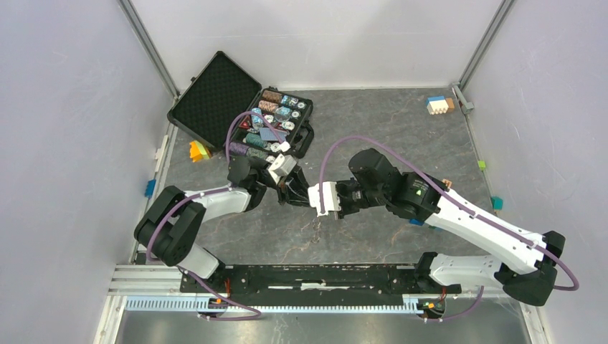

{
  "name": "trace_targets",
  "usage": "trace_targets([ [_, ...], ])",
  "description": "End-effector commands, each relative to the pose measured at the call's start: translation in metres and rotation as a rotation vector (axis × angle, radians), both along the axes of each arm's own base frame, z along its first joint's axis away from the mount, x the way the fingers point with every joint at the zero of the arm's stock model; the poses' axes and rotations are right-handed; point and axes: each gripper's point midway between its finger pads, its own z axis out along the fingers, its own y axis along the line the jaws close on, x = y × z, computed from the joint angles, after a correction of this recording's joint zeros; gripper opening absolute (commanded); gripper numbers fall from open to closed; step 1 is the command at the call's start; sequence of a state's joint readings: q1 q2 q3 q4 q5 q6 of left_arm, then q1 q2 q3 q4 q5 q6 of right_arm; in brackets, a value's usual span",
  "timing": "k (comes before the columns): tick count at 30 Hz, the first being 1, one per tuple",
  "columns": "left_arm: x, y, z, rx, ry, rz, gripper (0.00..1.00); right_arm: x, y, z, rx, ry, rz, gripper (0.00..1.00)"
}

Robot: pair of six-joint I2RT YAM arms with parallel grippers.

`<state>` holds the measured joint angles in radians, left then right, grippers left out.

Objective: Put the keys on the keyring

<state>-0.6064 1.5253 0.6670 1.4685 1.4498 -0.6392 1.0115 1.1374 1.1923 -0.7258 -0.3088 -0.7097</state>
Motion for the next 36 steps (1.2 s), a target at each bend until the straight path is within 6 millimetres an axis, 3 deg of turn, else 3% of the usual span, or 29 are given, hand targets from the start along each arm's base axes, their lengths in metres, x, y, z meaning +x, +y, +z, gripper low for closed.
trace_targets([
  [1, 0.009, -0.012, 0.032, -0.137, -0.041, 0.087, 0.20, 0.016, 0.029, 0.033, 0.154, -0.072, -0.010, 0.00],
  [17, 0.026, -0.012, 0.036, -0.159, -0.017, 0.165, 0.31, 0.019, 0.034, 0.041, 0.171, -0.054, -0.028, 0.00],
  [26, 0.027, -0.013, 0.032, -0.152, -0.019, 0.168, 0.31, 0.021, 0.034, 0.043, 0.178, -0.057, -0.039, 0.00],
  [31, 0.025, -0.012, 0.029, -0.148, -0.034, 0.159, 0.27, 0.023, 0.033, 0.042, 0.178, -0.061, -0.045, 0.00],
  [36, 0.022, -0.010, 0.026, -0.143, -0.053, 0.142, 0.15, 0.023, 0.032, 0.050, 0.192, -0.065, -0.043, 0.00],
])
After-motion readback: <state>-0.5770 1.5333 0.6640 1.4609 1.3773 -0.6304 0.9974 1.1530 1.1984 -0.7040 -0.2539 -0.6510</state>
